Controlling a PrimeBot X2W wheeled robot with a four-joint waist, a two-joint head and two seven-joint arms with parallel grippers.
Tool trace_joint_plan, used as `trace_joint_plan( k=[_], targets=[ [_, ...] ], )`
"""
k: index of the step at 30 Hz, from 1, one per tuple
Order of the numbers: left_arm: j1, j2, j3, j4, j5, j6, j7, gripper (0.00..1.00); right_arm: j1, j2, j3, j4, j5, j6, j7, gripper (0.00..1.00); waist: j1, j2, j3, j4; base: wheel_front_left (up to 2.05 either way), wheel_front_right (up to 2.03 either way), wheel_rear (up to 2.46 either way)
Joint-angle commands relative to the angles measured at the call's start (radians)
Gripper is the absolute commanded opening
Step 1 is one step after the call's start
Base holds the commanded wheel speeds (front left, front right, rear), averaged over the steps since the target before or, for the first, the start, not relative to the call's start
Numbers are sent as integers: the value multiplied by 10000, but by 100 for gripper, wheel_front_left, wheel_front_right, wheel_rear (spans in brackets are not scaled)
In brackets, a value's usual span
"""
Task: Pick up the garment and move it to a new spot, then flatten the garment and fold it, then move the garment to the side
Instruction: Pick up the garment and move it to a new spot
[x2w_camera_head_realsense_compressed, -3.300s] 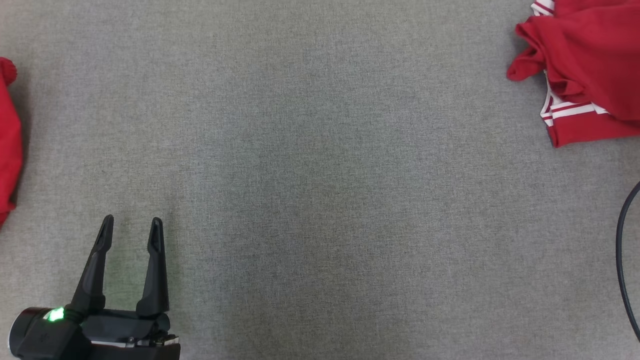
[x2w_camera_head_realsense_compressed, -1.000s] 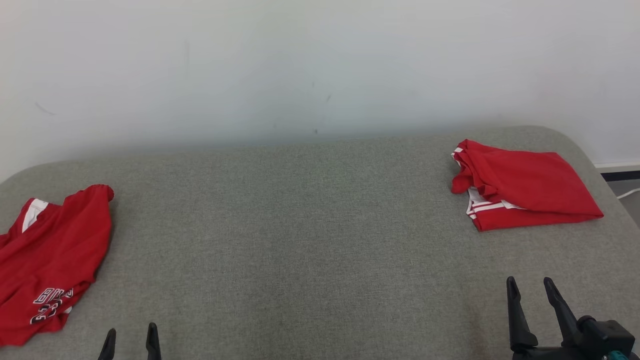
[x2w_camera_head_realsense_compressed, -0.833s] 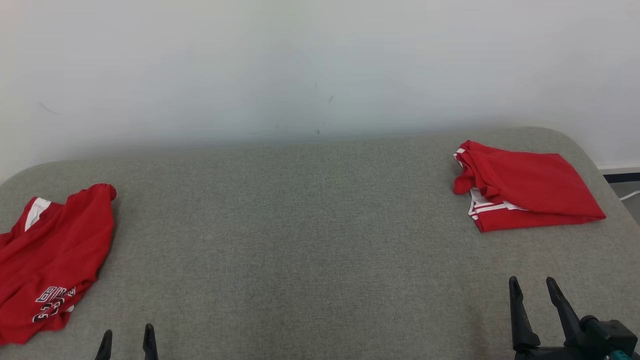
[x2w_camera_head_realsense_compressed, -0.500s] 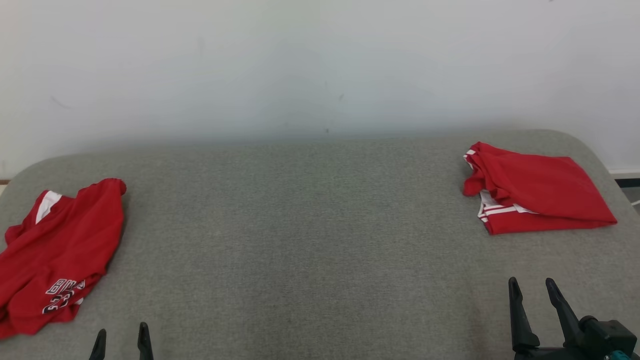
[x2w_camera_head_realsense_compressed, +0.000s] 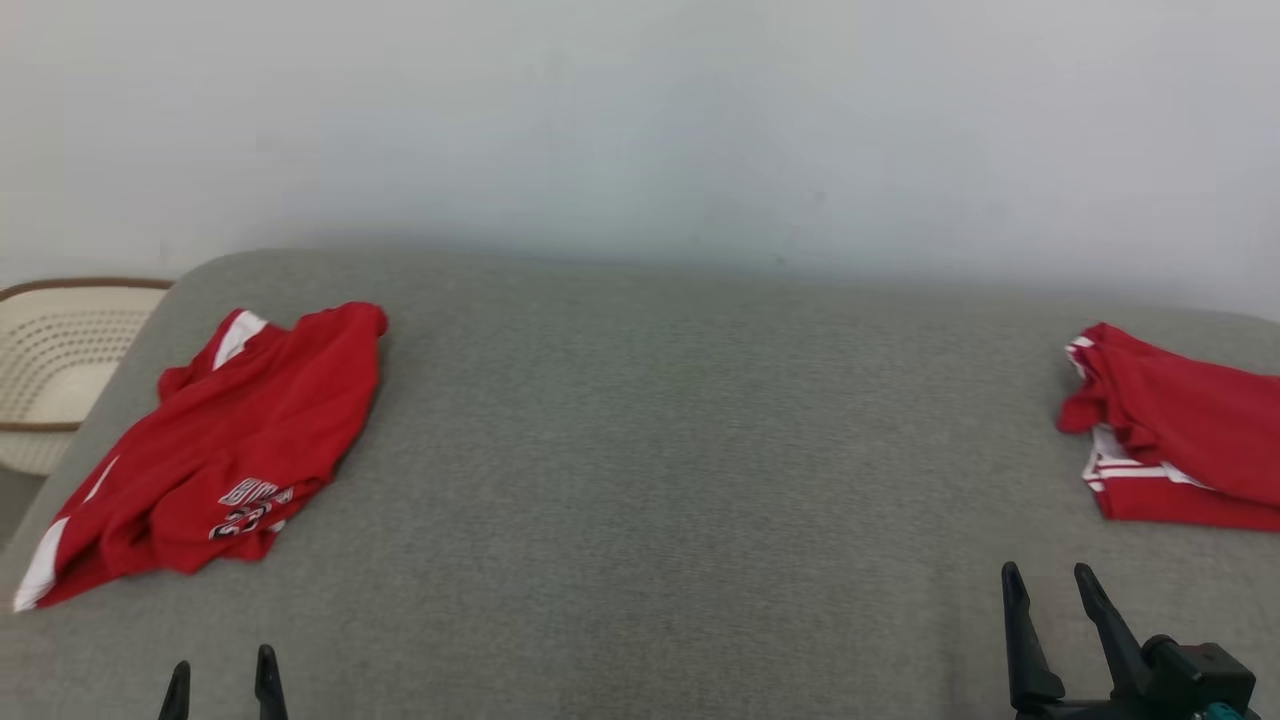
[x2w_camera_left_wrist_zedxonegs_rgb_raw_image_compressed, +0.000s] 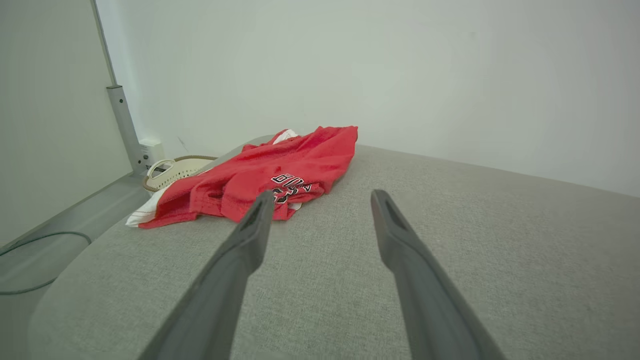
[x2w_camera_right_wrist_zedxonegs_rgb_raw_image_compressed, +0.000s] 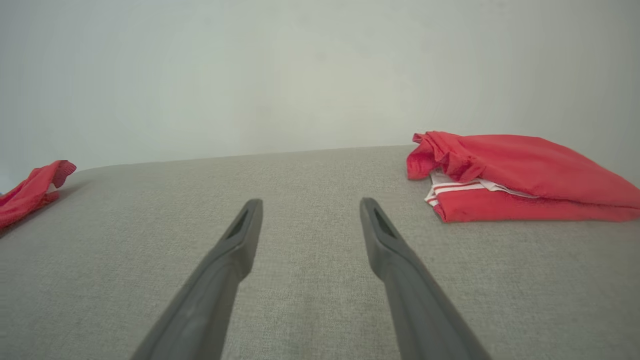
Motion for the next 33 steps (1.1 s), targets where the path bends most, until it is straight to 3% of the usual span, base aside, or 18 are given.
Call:
trace_joint_plan(
  k=[1,19,33],
  targets=[
    [147,31,43,5,46,23,-45,100,-45,-18,42,41,89,-6,-33,100,-1,0,49,800,0,0,0],
    [197,89,84,30,90,170,-45,100,-287,30,560,348,324,-6,-49,100,-1,0,-84,2869,0,0,0],
    [296,174,234,15,-60,255,-45,100,-413,46,788,473,358,-6,-54,100,-1,0,-143,3342,0,0,0]
  ],
)
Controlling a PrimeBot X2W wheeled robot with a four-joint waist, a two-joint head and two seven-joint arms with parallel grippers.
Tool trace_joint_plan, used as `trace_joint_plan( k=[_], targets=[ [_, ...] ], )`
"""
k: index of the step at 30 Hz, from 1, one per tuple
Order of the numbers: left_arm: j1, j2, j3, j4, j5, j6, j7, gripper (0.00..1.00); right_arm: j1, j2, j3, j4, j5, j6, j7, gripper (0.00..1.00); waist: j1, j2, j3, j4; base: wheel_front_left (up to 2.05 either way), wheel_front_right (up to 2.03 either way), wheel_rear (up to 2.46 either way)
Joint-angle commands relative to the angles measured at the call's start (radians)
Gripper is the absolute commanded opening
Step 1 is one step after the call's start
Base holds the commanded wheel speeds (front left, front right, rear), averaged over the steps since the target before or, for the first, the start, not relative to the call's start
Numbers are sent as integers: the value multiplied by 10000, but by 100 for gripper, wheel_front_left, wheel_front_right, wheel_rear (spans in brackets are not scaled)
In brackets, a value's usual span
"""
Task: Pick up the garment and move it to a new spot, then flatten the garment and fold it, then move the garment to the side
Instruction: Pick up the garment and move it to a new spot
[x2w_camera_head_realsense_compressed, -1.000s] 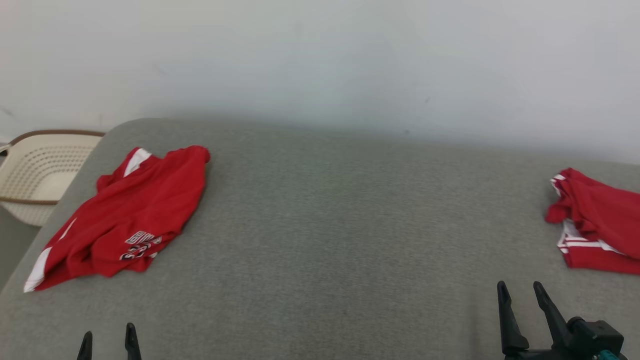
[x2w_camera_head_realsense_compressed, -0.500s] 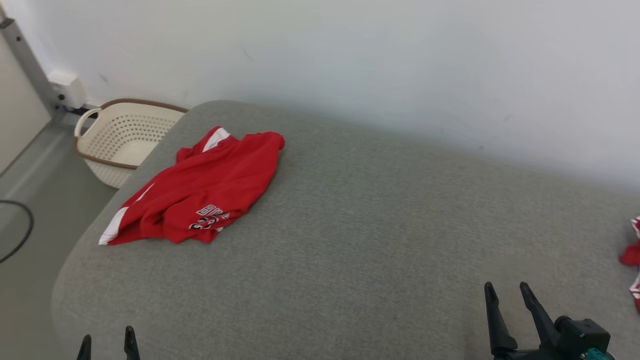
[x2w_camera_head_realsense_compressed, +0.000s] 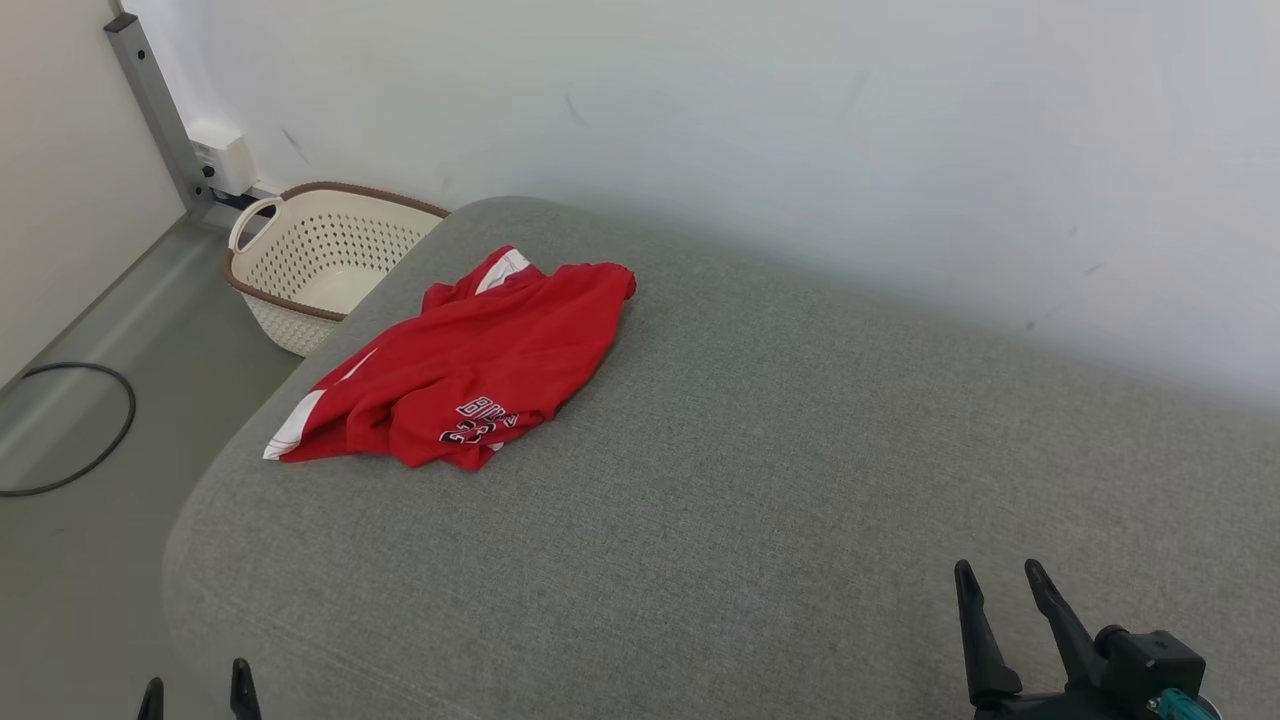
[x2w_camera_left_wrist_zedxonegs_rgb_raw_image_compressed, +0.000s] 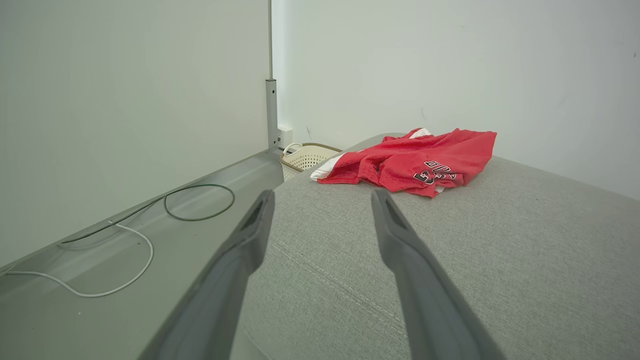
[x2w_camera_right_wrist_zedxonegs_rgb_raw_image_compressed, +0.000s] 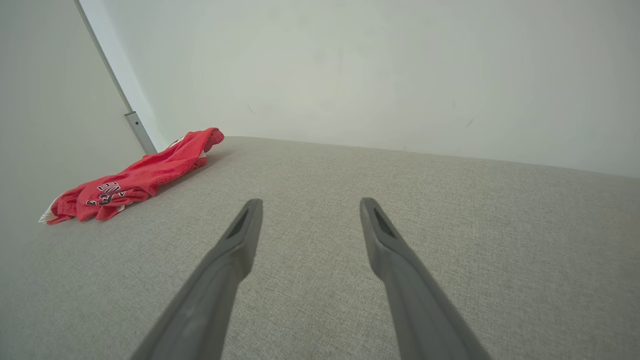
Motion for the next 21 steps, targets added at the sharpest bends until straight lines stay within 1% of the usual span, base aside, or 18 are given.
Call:
trace_joint_plan(
  k=[1,9,13,16,17,21],
  targets=[
    [131,49,29,-28,-23,38,-45,100,-56,5,26,25,30,-6,-39,100,-1,0,19,11,0,0,0],
    [84,51,106,-62,-110,68,-45,100,-164,-19,132,136,75,-6,-40,100,-1,0,77,51,0,0,0],
    [-216,118,55,18,-155,-5,-45,100,-103,-44,116,110,68,-6,-41,100,-1,0,40,-21,0,0,0],
    [-558,247,-7,71,-234,-160,-39,100,-118,-47,118,53,39,-6,-41,100,-1,0,63,-190,0,0,0],
    [-724,365,-80,123,-248,-312,-4,100,-126,-44,109,43,28,-6,-41,100,-1,0,78,-253,0,0,0],
    [-1615,741,-62,515,-452,-630,78,100,-254,-11,182,-14,43,-6,-39,100,-1,0,192,-601,0,0,0]
  ],
)
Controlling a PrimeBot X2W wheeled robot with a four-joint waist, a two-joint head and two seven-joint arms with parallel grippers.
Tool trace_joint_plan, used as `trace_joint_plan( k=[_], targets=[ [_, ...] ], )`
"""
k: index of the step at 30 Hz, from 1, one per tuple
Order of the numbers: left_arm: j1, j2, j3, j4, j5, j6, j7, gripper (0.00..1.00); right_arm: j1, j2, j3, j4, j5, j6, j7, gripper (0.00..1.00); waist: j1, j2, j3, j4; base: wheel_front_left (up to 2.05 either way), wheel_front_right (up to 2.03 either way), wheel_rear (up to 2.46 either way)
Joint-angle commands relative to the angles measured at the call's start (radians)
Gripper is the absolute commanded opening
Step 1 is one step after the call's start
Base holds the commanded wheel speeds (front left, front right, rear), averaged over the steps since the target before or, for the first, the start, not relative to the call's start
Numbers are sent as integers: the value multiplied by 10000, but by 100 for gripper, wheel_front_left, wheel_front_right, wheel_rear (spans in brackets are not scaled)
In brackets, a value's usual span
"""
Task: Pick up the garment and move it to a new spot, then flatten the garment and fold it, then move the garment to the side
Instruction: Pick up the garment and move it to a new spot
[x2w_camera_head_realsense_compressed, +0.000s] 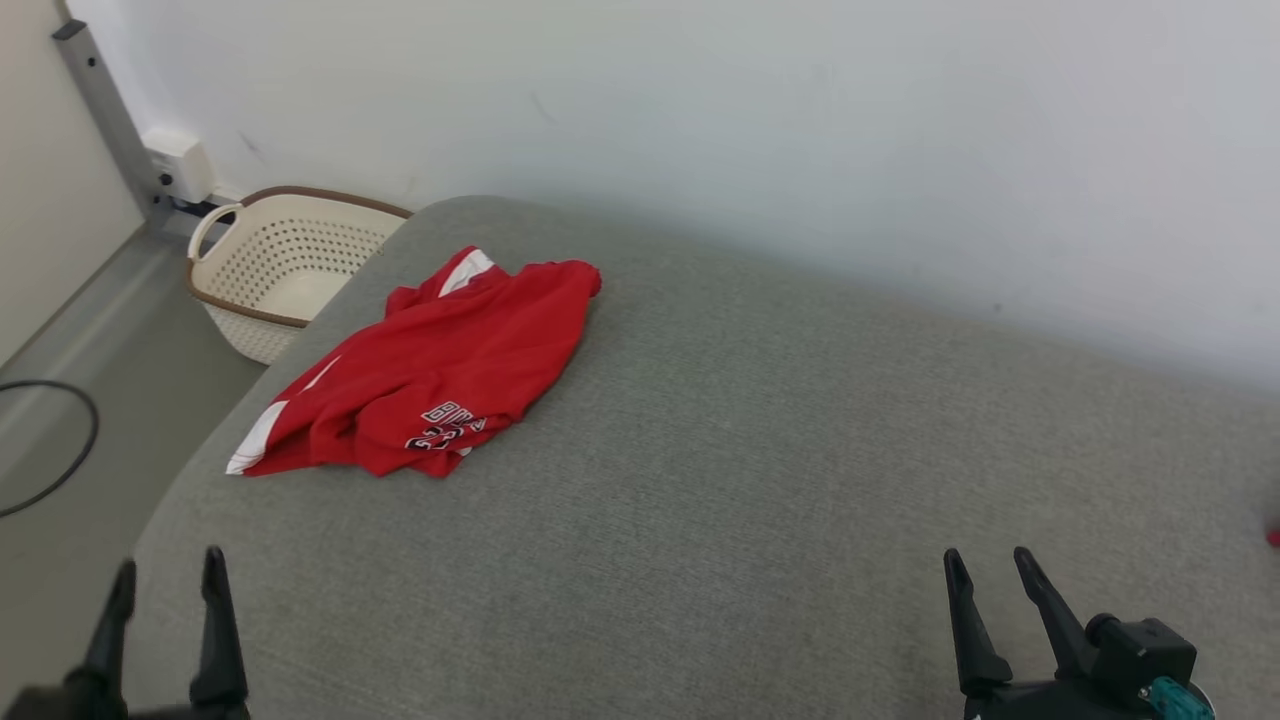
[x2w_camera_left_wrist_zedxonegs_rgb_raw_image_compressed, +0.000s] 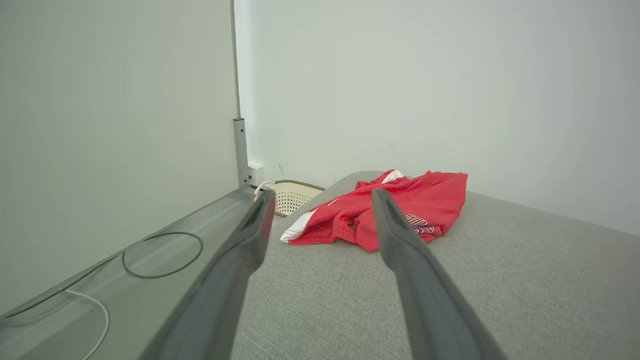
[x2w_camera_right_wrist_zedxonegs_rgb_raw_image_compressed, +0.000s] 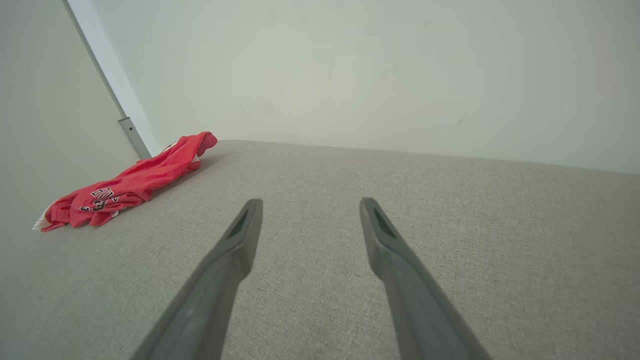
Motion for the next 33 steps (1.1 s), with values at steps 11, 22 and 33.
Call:
trace_joint_plan(
  k=[11,22,33],
  targets=[
    [-3185,1372,9,1148,-365,-781,388,100,-834,-169,308,-193,101,-6,-20,100,-1,0,1097,-1961,0,0,0],
    [-5194,2370,115,2580,-721,-1072,1024,100,-1478,-140,486,-475,-61,-6,-24,100,-1,0,1992,-3504,0,0,0],
    [-6736,3657,47,4715,-920,-1345,1845,100,-1867,-105,366,-676,-104,-6,-26,100,-1,0,2823,-4853,0,0,0]
  ],
)
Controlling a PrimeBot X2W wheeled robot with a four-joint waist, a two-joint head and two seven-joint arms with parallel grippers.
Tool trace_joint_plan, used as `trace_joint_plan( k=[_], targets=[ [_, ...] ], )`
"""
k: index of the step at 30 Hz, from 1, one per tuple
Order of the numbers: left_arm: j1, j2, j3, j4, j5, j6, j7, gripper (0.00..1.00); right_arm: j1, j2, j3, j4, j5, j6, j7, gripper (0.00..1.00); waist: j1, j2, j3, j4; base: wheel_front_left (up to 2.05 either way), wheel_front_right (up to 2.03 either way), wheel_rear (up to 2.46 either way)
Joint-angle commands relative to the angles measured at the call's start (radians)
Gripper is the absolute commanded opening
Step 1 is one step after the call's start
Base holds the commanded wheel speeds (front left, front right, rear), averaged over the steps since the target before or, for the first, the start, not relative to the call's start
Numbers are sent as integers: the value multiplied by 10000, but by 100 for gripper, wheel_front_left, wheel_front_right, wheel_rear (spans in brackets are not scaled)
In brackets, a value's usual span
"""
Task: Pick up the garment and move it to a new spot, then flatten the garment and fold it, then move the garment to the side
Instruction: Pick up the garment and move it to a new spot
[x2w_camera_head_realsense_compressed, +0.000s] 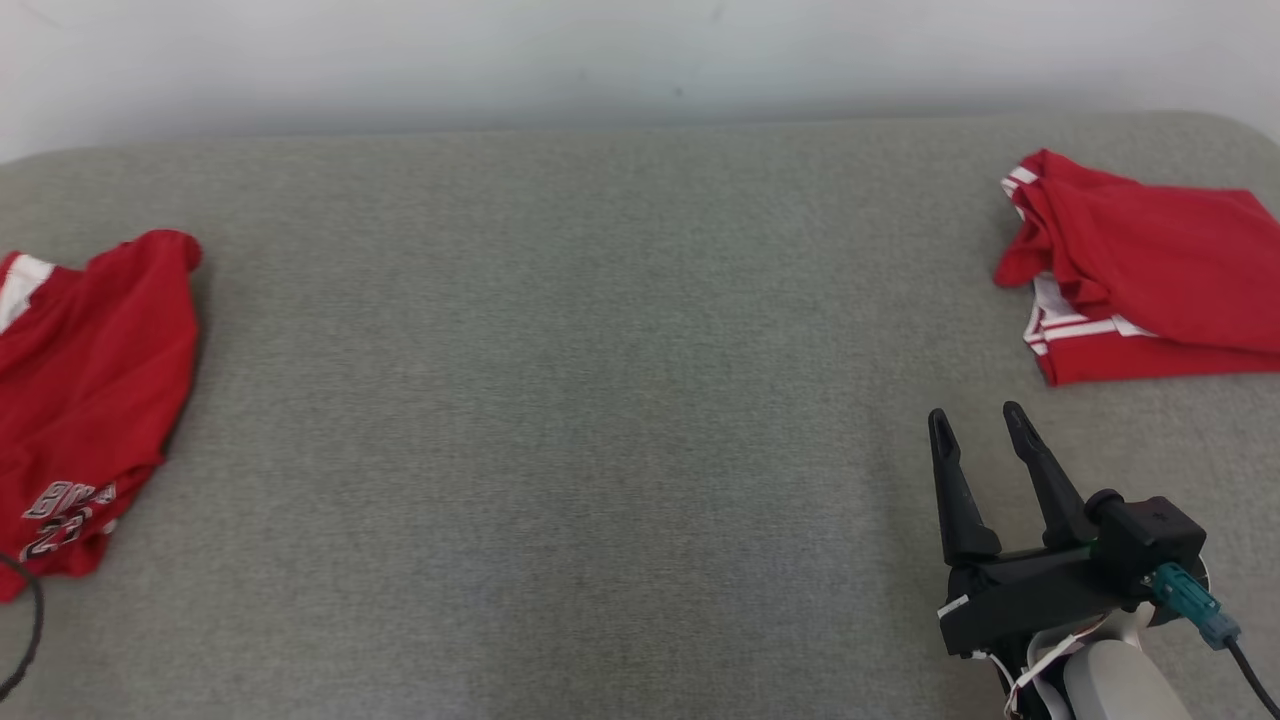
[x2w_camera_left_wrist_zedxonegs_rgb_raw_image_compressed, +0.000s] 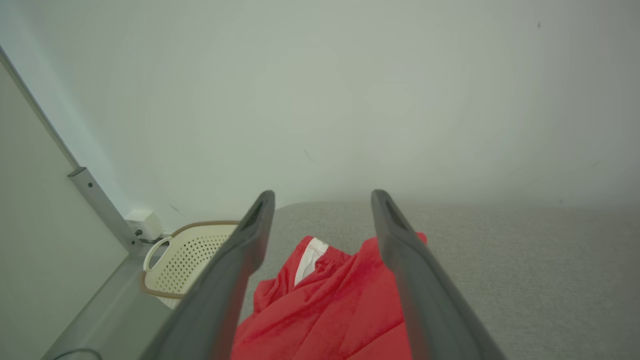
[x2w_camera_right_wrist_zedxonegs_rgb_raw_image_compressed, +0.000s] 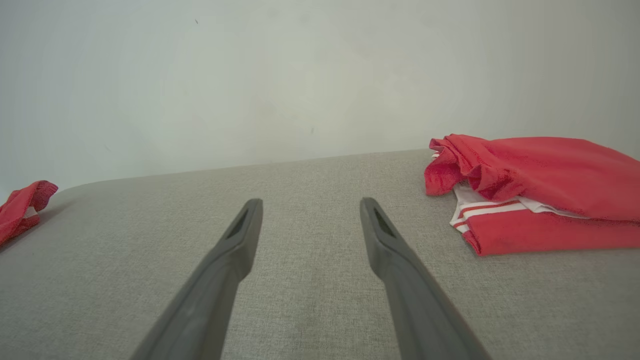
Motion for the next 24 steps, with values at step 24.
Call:
trace_joint_plan(
  k=[24],
  targets=[
    [-1341,634,-1138,4254,-847,-229,3159,100,-557,-290,162,34,-44,-6,-6,100,0,-3,1398,-1142,0,0,0]
  ],
)
